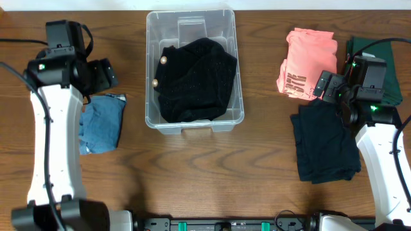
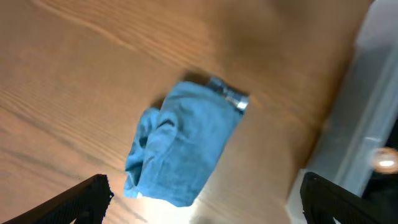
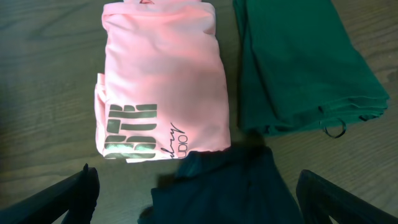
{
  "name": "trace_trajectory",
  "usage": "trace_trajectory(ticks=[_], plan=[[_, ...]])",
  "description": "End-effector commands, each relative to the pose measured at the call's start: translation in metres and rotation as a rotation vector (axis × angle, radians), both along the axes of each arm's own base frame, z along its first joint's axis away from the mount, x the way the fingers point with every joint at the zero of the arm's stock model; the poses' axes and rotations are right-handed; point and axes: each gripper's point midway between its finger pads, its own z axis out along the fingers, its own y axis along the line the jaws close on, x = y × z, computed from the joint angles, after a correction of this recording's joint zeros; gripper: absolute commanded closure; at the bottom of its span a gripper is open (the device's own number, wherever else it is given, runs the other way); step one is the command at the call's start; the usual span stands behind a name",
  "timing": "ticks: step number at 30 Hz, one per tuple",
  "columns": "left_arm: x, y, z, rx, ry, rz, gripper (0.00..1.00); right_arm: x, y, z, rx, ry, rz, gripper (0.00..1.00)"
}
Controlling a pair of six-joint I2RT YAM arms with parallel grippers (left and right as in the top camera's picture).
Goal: Pack container
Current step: 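Move the left gripper to the blue denim item and grasp it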
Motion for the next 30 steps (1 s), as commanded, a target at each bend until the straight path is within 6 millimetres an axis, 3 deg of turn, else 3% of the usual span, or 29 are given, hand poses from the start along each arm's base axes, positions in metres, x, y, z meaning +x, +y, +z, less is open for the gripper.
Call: trace_trajectory(ticks=[1, 7, 18, 30], plan=[[-0.003, -0.002, -0.024, 0.000, 0.104, -0.080, 0.02, 0.000, -0.003, 0.001, 0.004, -0.002, -0.017, 0.01], [-0.019, 0.006, -0.066, 0.024, 0.319, -0.077, 0.02, 0.000, -0.003, 0.001, 0.004, -0.002, -0.017, 0.01], [-0.021, 0.016, -0.141, 0.061, 0.533, -0.140, 0.01, 0.000, -0.003, 0.001, 0.004, -0.002, -0.017, 0.01], [-0.030, 0.032, -0.189, 0.160, 0.622, -0.181, 0.00, 0.000, -0.003, 0.001, 0.005, -0.002, -0.017, 0.01]])
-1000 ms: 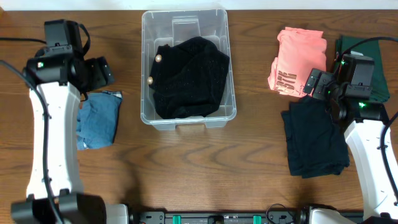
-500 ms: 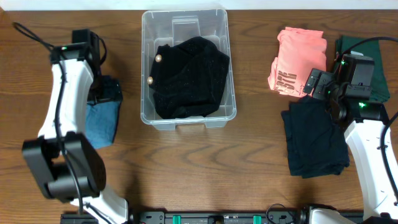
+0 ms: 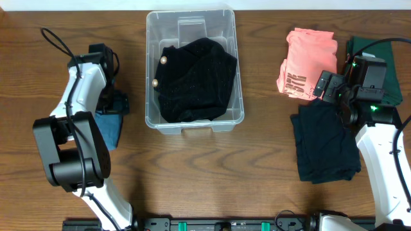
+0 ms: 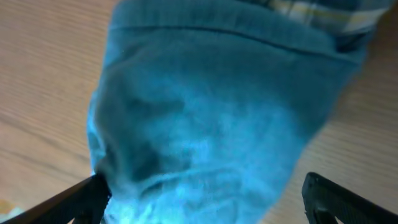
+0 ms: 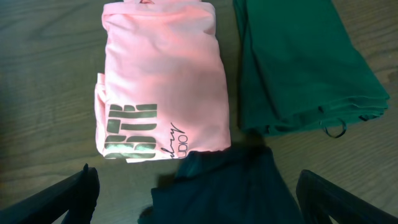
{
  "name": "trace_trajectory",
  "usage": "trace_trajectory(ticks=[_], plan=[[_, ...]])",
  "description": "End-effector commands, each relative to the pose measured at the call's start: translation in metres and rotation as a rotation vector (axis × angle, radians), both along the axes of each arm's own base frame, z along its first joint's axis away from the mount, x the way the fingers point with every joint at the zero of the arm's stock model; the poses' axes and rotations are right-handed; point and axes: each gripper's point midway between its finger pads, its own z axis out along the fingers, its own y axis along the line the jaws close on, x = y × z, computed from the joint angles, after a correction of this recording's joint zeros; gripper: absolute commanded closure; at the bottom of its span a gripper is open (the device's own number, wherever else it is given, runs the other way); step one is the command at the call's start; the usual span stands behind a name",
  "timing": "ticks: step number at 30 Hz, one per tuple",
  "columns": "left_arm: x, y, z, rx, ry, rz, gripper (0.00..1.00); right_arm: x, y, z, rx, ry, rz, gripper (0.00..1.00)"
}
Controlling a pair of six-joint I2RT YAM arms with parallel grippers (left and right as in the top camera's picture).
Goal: Pack container
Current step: 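Move the left gripper to the blue denim item and grasp it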
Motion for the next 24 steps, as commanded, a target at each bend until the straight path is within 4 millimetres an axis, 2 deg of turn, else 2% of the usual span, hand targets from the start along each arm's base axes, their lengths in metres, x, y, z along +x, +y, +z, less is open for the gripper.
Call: trace_trajectory(ticks=[1, 5, 7, 15, 19, 24], plan=[[-0.016, 0.010, -0.022, 0.060, 0.086, -0.035, 0.01, 0.000, -0.003, 0.001, 0.004, -0.002, -0.016, 0.01], [-0.021, 0.012, -0.038, 0.074, 0.094, -0.039, 0.02, 0.000, -0.003, 0.001, 0.004, -0.002, -0.016, 0.01], [-0.021, 0.015, -0.039, 0.096, 0.091, -0.039, 0.04, 0.000, -0.003, 0.001, 0.004, -0.002, -0.016, 0.01], [-0.017, 0.051, -0.027, 0.320, 0.022, 0.063, 0.04, 0.000, -0.003, 0.001, 0.004, -0.002, -0.016, 0.01], [-0.013, 0.060, -0.026, 0.332, -0.012, 0.094, 0.04, 0.000, -0.003, 0.001, 0.004, -0.002, -0.016, 0.01], [-0.009, 0.065, -0.026, 0.336, -0.039, 0.111, 0.16, 0.000, -0.003, 0.001, 0.004, -0.002, -0.016, 0.01]])
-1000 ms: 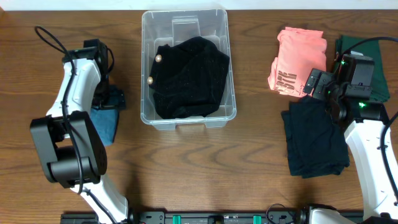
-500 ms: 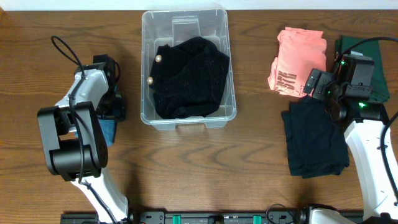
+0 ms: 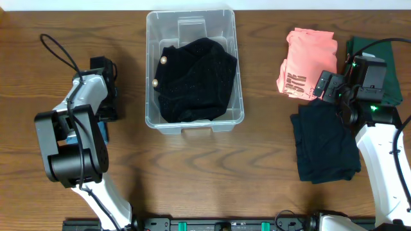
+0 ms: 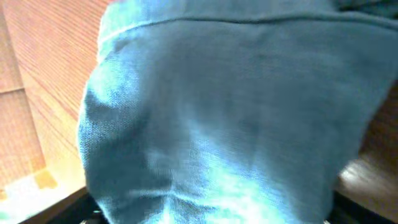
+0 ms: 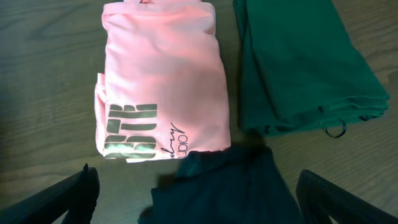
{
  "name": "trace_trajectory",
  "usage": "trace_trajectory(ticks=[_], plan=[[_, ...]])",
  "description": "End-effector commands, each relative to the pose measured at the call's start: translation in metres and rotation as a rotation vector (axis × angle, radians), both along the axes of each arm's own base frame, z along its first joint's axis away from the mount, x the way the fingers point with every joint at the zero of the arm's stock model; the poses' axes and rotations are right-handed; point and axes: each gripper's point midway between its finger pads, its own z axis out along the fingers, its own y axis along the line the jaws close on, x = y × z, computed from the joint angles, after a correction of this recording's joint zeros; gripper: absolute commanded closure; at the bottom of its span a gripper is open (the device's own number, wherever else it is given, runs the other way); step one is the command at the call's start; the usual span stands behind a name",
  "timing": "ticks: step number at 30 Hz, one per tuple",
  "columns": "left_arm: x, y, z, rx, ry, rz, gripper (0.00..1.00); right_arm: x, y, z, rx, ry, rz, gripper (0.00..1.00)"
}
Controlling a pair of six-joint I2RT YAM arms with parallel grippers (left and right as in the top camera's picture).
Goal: Pack container
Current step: 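Move the left gripper to the blue denim item and grasp it, then lift the blue denim with the left gripper and drop it into the bin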
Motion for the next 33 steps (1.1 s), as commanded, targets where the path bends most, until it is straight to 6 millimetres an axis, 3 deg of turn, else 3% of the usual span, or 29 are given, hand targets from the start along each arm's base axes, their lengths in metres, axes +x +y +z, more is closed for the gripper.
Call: trace_trajectory(ticks=[1, 5, 9, 12, 16, 17, 21, 23, 26, 31, 33], plan=[[-0.005, 0.007, -0.004, 0.033, 0.011, 0.023, 0.18, 0.000, -0.003, 0.001, 0.004, -0.003, -0.017, 0.01], [-0.003, 0.007, -0.004, 0.034, 0.003, 0.023, 0.39, 0.000, -0.003, 0.001, 0.004, -0.003, -0.017, 0.01], [-0.004, 0.007, -0.004, 0.033, 0.008, 0.023, 0.54, 0.000, -0.003, 0.001, 0.004, -0.003, -0.017, 0.01], [-0.005, 0.006, -0.004, 0.027, 0.011, 0.023, 0.61, 0.000, -0.003, 0.001, 0.004, -0.003, -0.017, 0.01], [-0.005, 0.005, -0.005, 0.022, 0.004, 0.029, 0.62, 0.000, -0.003, 0.001, 0.004, -0.003, -0.017, 0.01], [-0.004, 0.005, -0.005, 0.022, 0.004, 0.029, 0.59, 0.000, -0.003, 0.001, 0.004, -0.003, -0.017, 0.01], [-0.004, 0.006, -0.004, 0.029, 0.004, 0.029, 0.19, 0.000, -0.003, 0.001, 0.004, -0.003, -0.017, 0.01], [-0.004, 0.011, -0.001, 0.061, 0.004, 0.030, 0.09, 0.000, -0.003, 0.001, 0.004, -0.003, -0.017, 0.01], [-0.001, 0.020, 0.007, 0.130, -0.007, 0.032, 0.03, 0.000, -0.003, 0.001, 0.004, -0.003, -0.017, 0.01], [0.000, 0.026, 0.010, 0.163, -0.022, 0.043, 0.04, 0.000, -0.003, 0.001, 0.004, -0.003, -0.017, 0.01], [-0.003, 0.027, 0.009, 0.164, -0.019, 0.054, 0.09, 0.000, -0.003, 0.001, 0.004, -0.003, -0.017, 0.01]])
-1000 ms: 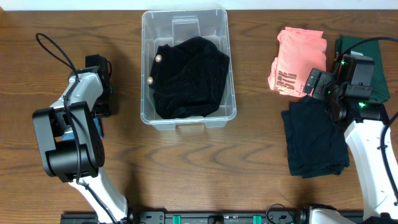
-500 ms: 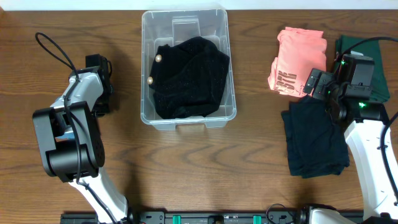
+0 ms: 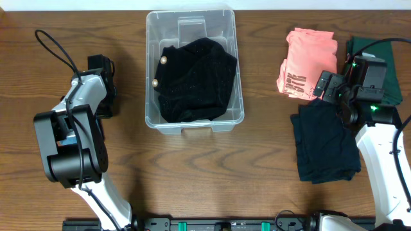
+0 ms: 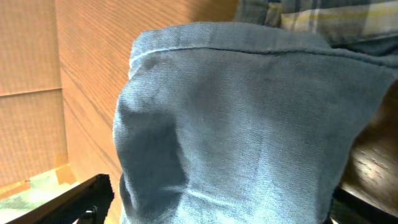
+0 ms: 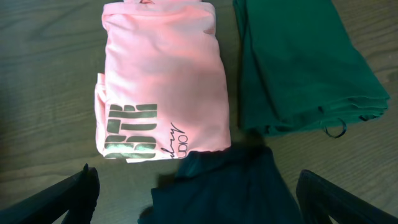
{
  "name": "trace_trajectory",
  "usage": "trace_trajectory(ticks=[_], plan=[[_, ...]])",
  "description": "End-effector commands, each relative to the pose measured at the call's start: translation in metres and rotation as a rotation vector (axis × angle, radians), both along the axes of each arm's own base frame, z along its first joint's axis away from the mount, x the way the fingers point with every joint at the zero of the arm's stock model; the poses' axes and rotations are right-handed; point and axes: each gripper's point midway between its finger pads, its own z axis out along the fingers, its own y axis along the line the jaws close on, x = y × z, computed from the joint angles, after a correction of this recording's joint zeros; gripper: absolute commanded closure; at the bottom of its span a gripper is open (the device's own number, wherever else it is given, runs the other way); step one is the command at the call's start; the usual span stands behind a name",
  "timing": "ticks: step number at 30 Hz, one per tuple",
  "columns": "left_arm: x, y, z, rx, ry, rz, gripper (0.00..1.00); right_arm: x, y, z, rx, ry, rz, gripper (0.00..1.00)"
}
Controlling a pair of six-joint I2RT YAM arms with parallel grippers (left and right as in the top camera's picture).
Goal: Pack container
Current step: 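Lift the blue denim with the left gripper and drop it into the bin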
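A clear plastic container (image 3: pixel 149 64) stands at the back middle with a black garment (image 3: pixel 192 80) in it. Blue denim (image 4: pixel 236 124), with a plaid lining at its top edge, fills the left wrist view. My left gripper (image 4: pixel 214 208) is open, its fingers wide on either side of the denim. In the overhead view the left gripper (image 3: pixel 103 90) is left of the container and the arm hides the denim. My right gripper (image 5: pixel 199 202) hangs open over a dark folded garment (image 5: pixel 224 186), with nothing between its fingers.
A folded pink shirt (image 3: pixel 308 51) with dark lettering lies right of the container, and a folded green garment (image 3: pixel 361 46) lies beyond it by the right edge. The dark garment (image 3: pixel 324 141) is spread at the front right. The right arm stands over the right-hand pile.
The left wrist view now shows a little more of the denim and its plaid top edge. The blue sliver by the left arm no longer shows from overhead. The right arm has not moved.
My left gripper was open high above the blue denim lying left of the container. Then it was low, close over the denim. After that the cloth filled its view, and it still does. The right gripper has stayed open over the dark garment throughout.
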Motion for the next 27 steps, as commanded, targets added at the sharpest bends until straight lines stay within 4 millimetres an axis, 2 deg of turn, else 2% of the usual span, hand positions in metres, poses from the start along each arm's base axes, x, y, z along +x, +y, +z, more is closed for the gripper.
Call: trace_trajectory(ticks=[1, 5, 9, 12, 18, 23, 27], plan=[[-0.012, 0.009, -0.005, 0.040, 0.026, 0.039, 0.11, 0.000, -0.003, 0.001, 0.004, -0.003, -0.017, 0.01], [-0.025, 0.014, -0.011, 0.038, 0.021, 0.091, 0.17, 0.000, -0.003, 0.001, 0.004, -0.003, -0.017, 0.01], [-0.035, 0.017, -0.018, 0.032, 0.038, 0.108, 0.27, 0.000, -0.003, 0.001, 0.004, -0.003, -0.017, 0.01], [-0.036, 0.010, -0.027, -0.023, 0.031, 0.109, 0.35, 0.000, -0.003, 0.001, 0.004, -0.003, -0.017, 0.01], [-0.033, -0.002, -0.037, -0.112, 0.009, 0.112, 0.63, 0.000, -0.003, 0.001, 0.004, -0.002, -0.017, 0.01], [-0.037, -0.002, -0.036, -0.112, 0.027, 0.112, 0.94, 0.000, -0.003, 0.001, 0.004, -0.003, -0.017, 0.01], [-0.035, -0.001, -0.025, -0.104, 0.019, 0.111, 0.94, 0.000, -0.003, 0.001, 0.004, -0.003, -0.017, 0.01]])
